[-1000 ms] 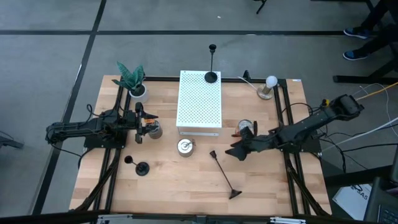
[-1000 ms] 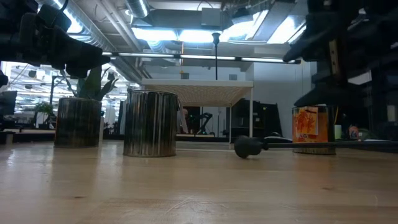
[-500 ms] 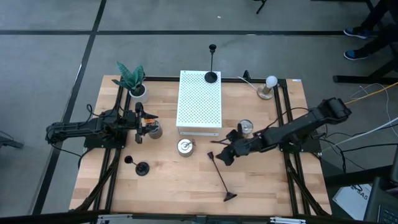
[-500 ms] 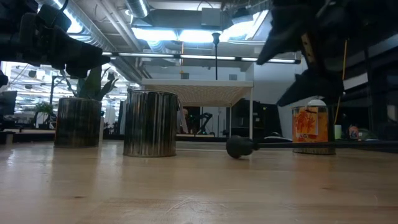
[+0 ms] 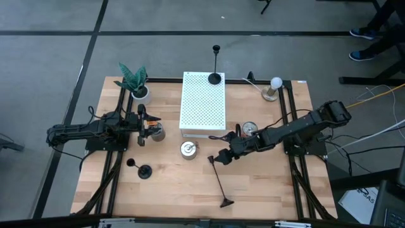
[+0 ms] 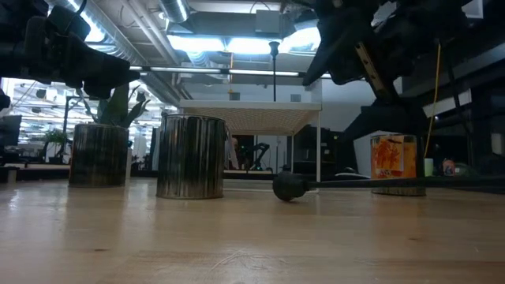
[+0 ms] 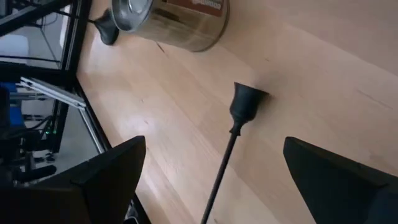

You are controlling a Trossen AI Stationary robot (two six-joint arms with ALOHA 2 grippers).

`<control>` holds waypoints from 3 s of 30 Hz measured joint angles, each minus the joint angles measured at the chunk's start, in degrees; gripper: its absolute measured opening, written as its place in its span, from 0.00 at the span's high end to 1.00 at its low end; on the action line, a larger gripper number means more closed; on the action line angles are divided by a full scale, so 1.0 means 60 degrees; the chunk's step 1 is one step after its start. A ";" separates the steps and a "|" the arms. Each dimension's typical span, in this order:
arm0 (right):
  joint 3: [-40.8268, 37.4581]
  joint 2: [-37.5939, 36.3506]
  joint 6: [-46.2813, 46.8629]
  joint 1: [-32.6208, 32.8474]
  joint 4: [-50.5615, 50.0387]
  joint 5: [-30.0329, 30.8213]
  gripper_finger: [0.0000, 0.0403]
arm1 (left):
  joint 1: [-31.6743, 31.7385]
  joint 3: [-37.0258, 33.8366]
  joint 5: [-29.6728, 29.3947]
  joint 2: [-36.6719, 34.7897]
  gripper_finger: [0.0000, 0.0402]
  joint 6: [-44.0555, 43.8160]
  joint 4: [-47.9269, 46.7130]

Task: Pick & Place candle stick holders
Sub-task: Put the bottom black candle holder on the shelf

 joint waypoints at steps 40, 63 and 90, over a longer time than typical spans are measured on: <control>0.0000 0.0514 0.0387 0.0112 0.0825 0.1419 0.04 | 0.0002 0.0000 0.0004 0.0000 0.48 0.0000 0.0000; -0.0005 0.0514 -0.0415 -0.0281 0.1456 0.1521 0.04 | 0.0000 0.0000 0.0003 0.0000 0.48 0.0000 0.0000; -0.0004 0.0510 0.1532 0.0335 0.3272 0.1439 0.04 | 0.0003 0.0000 0.0003 0.0000 0.48 0.0000 0.0000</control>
